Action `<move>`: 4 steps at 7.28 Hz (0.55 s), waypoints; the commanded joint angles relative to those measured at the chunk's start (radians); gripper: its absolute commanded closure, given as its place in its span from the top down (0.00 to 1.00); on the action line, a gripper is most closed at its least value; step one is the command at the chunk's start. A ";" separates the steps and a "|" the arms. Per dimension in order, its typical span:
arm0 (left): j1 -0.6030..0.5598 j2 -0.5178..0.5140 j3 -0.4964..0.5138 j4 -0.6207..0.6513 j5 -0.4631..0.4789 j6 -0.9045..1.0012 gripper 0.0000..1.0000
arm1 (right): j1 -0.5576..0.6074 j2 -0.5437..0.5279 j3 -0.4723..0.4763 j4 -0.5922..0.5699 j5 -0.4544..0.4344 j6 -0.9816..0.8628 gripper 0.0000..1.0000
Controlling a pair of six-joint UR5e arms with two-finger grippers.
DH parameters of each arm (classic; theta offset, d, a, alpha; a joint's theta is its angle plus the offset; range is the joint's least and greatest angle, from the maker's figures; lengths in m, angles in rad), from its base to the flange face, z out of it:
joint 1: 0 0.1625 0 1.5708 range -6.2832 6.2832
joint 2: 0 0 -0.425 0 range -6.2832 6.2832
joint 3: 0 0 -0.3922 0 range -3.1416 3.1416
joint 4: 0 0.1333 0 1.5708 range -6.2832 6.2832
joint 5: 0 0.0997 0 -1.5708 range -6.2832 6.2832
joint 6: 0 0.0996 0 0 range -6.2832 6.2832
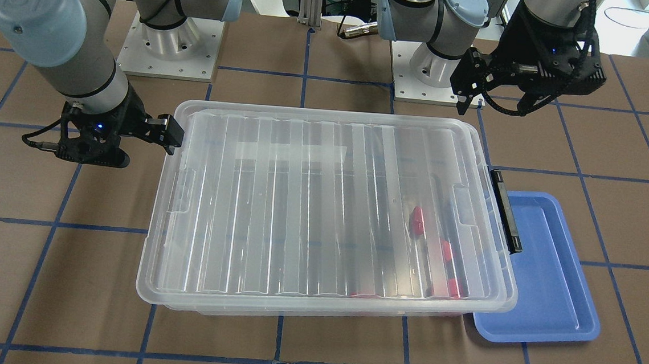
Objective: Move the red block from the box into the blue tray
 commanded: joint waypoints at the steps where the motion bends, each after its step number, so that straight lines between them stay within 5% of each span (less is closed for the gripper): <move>1: 0.000 0.000 0.000 0.000 0.000 0.000 1.00 | 0.005 0.055 -0.003 -0.107 0.041 -0.008 1.00; 4: 0.000 0.000 0.000 0.000 0.000 0.000 1.00 | -0.002 0.065 0.003 -0.114 0.015 -0.013 1.00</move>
